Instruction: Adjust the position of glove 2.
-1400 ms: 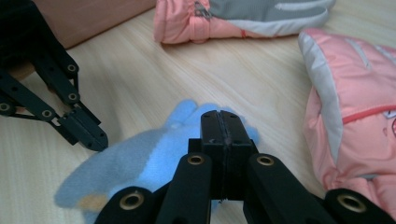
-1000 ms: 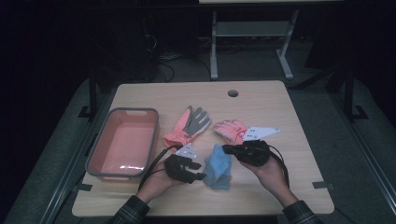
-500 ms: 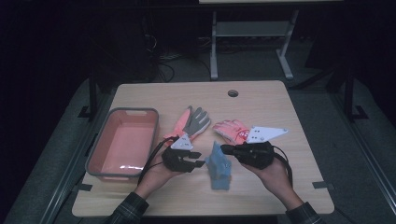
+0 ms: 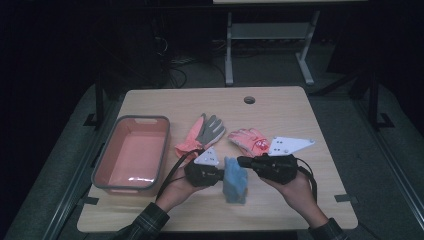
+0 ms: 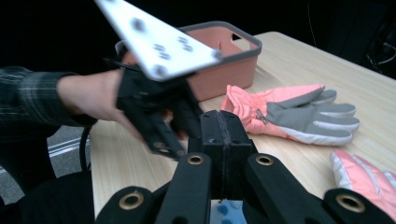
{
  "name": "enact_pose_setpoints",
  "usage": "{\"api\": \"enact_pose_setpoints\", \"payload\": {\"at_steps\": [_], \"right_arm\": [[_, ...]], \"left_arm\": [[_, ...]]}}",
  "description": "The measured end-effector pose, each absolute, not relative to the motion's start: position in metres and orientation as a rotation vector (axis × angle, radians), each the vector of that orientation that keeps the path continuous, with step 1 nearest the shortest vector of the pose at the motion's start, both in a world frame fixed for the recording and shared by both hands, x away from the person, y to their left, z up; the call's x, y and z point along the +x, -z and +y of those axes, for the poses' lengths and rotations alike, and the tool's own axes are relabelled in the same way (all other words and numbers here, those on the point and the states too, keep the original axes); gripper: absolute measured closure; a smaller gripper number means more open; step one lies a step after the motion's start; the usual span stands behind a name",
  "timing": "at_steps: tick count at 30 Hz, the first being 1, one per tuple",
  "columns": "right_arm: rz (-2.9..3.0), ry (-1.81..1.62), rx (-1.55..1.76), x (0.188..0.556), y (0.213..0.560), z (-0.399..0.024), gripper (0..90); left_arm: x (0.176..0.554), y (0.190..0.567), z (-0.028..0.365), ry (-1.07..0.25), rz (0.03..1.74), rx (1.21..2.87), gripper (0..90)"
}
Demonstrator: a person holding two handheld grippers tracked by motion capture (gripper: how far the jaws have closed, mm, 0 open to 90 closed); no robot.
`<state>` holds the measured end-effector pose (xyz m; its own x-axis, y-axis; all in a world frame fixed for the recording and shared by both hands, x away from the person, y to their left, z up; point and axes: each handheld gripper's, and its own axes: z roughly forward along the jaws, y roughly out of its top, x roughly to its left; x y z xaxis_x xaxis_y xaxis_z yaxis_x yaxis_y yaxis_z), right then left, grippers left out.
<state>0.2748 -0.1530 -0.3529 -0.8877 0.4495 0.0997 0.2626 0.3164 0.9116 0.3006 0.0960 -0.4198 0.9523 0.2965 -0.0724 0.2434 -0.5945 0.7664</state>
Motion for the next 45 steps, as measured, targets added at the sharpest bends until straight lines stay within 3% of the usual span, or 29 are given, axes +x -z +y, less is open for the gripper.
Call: {"api": "enact_pose_setpoints", "payload": {"at_steps": [12,18,19,22,25,27,29,31,35,45], "right_arm": [[2.51,-1.448,0.775,0.308,0.397,-0.141,89.8],[2.581,-1.307,0.85,0.326,0.418,-0.133,88.8],[2.602,-1.275,0.848,0.329,0.423,-0.131,86.3],[2.602,-1.224,0.874,0.333,0.431,-0.13,65.2],[2.552,-1.232,0.903,0.33,0.426,-0.14,57.2],[2.545,-1.246,0.915,0.325,0.424,-0.15,65.8],[2.572,-1.263,0.914,0.316,0.426,-0.162,83.3],[2.609,-1.236,0.903,0.309,0.43,-0.166,88.7],[2.714,-1.162,0.877,0.296,0.447,-0.165,89.8],[2.839,-1.146,0.749,0.287,0.461,-0.128,89.8]], "left_arm": [[0.297,0.442,0.095,-0.031,0.436,2.324,82.0],[0.303,0.447,0.098,-0.056,0.485,2.391,73.1],[0.302,0.448,0.099,-0.055,0.505,2.39,70.0],[0.301,0.446,0.104,-0.091,0.527,2.401,61.0],[0.299,0.441,0.107,-0.088,0.535,2.386,61.1],[0.297,0.439,0.107,-0.075,0.539,2.371,68.0],[0.293,0.438,0.105,-0.058,0.531,2.393,75.9],[0.292,0.441,0.103,-0.05,0.547,2.394,79.1],[0.297,0.445,0.103,-0.066,0.567,2.412,79.5],[0.31,0.436,0.117,-0.104,0.635,2.36,52.3]]}}
